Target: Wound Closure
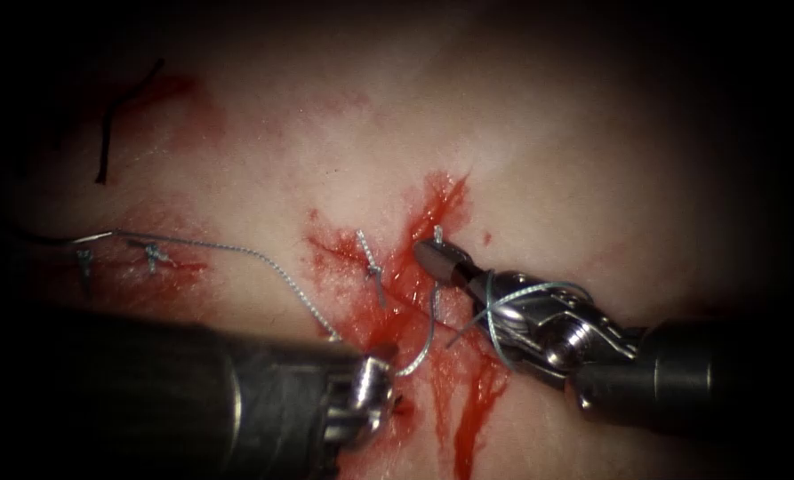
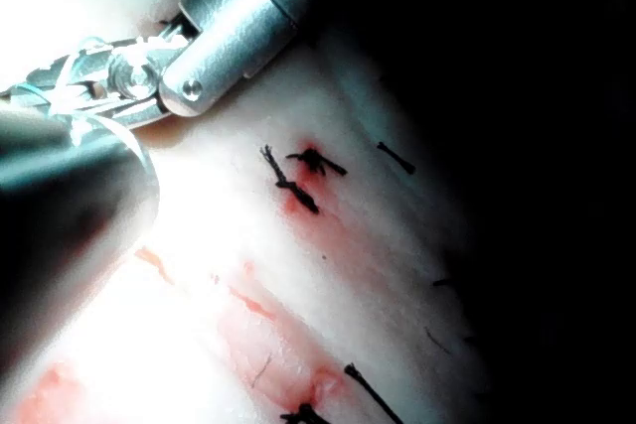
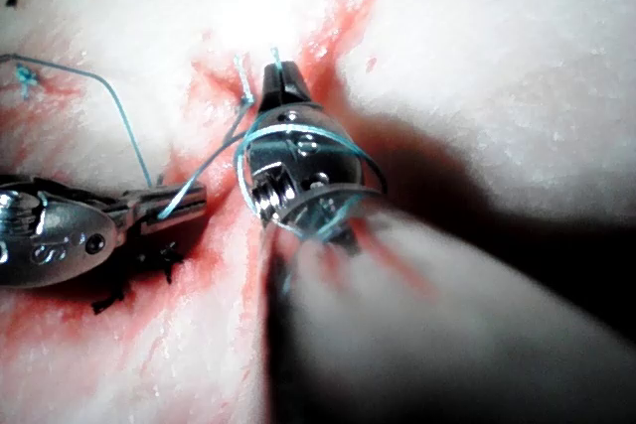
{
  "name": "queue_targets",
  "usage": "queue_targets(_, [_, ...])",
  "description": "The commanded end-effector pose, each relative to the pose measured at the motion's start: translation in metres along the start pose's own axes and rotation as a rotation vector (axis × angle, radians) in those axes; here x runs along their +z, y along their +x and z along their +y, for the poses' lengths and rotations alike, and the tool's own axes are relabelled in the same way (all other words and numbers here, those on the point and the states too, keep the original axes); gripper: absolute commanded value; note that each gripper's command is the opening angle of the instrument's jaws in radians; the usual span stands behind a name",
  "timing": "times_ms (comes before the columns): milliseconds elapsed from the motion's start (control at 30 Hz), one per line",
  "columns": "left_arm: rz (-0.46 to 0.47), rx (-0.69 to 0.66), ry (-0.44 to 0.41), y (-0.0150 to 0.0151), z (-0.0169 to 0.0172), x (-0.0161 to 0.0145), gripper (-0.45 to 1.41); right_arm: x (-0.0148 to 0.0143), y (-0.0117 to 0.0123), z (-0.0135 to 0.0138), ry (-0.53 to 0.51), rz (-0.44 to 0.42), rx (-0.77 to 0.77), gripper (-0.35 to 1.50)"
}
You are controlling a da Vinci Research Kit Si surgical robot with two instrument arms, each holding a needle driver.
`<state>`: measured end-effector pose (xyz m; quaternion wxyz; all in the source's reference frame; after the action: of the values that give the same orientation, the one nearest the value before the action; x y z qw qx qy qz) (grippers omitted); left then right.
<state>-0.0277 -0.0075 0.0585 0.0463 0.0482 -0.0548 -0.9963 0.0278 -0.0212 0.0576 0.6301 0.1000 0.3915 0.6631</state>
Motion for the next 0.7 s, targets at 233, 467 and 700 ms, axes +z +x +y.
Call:
queue_targets(233, [-0.191,-0.156,0.110,-0.0052,-0.0104,0.0044,-0.45,-0.0010,0.0003,0.0001,0.067,0.016,-0.034,-0.35])
queue_targets(467, [-0.338,-0.277,0.184,-0.0104,-0.0176,0.0133,-0.45,-0.0016,-0.0002,0.0001,0.126,-0.011,-0.089,-0.35])
queue_targets(700, [-0.443,-0.369,0.278,-0.0092,-0.0211,0.0202,-0.45,-0.0023,-0.0010,-0.0004,0.219,-0.029,-0.195,-0.35])
